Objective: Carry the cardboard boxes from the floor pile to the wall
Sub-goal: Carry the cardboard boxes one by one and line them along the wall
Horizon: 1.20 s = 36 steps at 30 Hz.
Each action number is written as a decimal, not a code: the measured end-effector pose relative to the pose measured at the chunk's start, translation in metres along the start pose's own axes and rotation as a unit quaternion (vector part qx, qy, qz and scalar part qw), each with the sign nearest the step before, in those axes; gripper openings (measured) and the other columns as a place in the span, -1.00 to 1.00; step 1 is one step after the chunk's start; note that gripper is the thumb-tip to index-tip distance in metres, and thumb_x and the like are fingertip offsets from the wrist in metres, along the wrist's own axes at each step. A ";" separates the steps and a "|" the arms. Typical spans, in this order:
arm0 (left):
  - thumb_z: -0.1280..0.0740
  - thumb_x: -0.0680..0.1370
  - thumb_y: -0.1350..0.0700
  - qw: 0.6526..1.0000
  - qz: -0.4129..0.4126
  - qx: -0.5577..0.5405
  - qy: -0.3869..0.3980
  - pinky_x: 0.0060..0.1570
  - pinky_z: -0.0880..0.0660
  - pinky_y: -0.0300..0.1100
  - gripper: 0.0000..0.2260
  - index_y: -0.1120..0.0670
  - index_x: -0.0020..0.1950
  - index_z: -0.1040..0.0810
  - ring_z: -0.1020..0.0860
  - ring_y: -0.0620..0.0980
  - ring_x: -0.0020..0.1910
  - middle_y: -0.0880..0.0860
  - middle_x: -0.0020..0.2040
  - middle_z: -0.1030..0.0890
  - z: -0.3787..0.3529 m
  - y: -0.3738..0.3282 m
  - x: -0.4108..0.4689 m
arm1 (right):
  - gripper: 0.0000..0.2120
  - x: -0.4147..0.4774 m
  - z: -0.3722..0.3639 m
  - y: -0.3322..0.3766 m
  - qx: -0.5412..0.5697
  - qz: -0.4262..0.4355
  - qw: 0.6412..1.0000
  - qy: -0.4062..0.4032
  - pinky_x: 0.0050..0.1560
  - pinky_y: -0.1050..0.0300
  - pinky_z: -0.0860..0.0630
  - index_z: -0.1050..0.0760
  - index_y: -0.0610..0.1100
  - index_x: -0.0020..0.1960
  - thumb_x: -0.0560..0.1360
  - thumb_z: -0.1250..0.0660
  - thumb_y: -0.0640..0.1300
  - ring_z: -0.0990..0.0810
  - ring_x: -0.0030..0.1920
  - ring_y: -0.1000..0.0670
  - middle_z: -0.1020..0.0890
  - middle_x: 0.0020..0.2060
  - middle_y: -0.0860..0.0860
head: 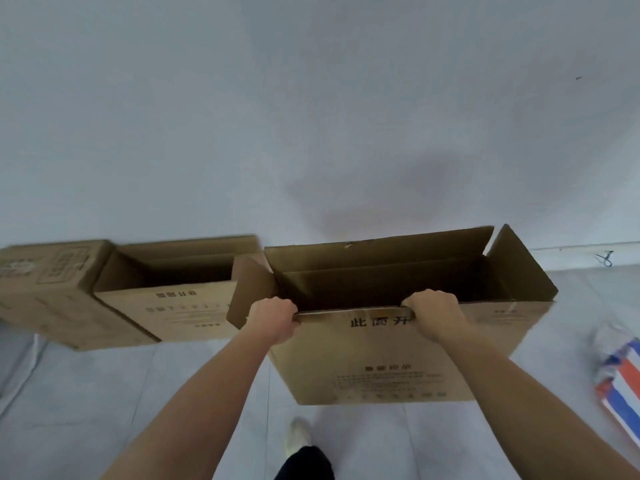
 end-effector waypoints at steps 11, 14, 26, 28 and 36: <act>-0.13 0.69 -0.02 0.997 -0.015 0.057 0.051 -0.27 -0.47 -0.16 -0.81 -0.04 0.15 -0.51 -0.54 -0.04 -0.28 -0.05 -0.21 -0.58 -0.057 0.035 0.200 | -0.53 0.207 -0.083 -0.013 -0.034 -0.009 0.996 0.081 -0.12 0.18 -0.40 -0.41 0.09 0.42 0.57 -0.31 -0.24 -0.60 0.02 0.02 -0.57 0.10 0.05; -0.16 0.67 0.05 0.994 0.006 0.073 0.078 -0.37 -0.34 -0.20 -0.84 -0.02 0.19 -0.49 -0.51 -0.06 -0.32 -0.05 -0.22 -0.57 -0.091 0.041 0.251 | -0.49 0.270 -0.117 -0.017 -0.023 0.013 0.996 0.084 -0.08 0.15 -0.45 -0.40 0.07 0.44 0.56 -0.30 -0.29 -0.61 0.04 0.00 -0.57 0.15 0.04; -0.18 0.66 0.00 0.986 0.120 0.022 0.115 0.06 -0.48 -0.01 -0.76 0.03 0.28 -0.47 -0.59 0.09 0.05 0.05 0.04 -0.62 -0.217 0.086 0.358 | -0.32 0.402 -0.259 0.028 0.051 0.097 0.990 0.087 0.55 -0.07 -0.10 -0.26 -0.07 0.54 0.48 -0.33 -0.38 -0.35 0.45 -0.13 -0.45 0.39 -0.09; -0.18 0.66 -0.01 0.987 0.123 0.018 0.100 0.18 -0.44 0.04 -0.73 0.03 0.31 -0.47 -0.58 0.10 0.10 0.06 0.09 -0.62 -0.226 0.086 0.361 | -0.39 0.410 -0.262 0.038 0.061 0.077 0.993 0.073 0.56 -0.12 -0.05 -0.34 -0.08 0.49 0.48 -0.33 -0.38 -0.37 0.43 -0.13 -0.49 0.34 -0.09; -0.28 0.64 0.08 0.992 0.102 0.056 0.041 -0.19 -0.44 -0.10 -0.79 0.07 0.24 -0.55 -0.62 0.11 -0.15 0.06 -0.11 -0.64 -0.227 0.104 0.384 | -0.41 0.435 -0.262 0.038 0.070 0.083 0.993 0.041 0.31 -0.16 -0.42 -0.43 -0.13 0.45 0.44 -0.32 -0.42 -0.55 0.27 -0.24 -0.61 0.26 -0.12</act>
Point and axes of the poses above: each hand's wrist, its own x-axis towards the middle knuckle, its own z-axis out of the back of the hand, y = z × x, the point moved 3 cm from there along x, towards the middle knuckle
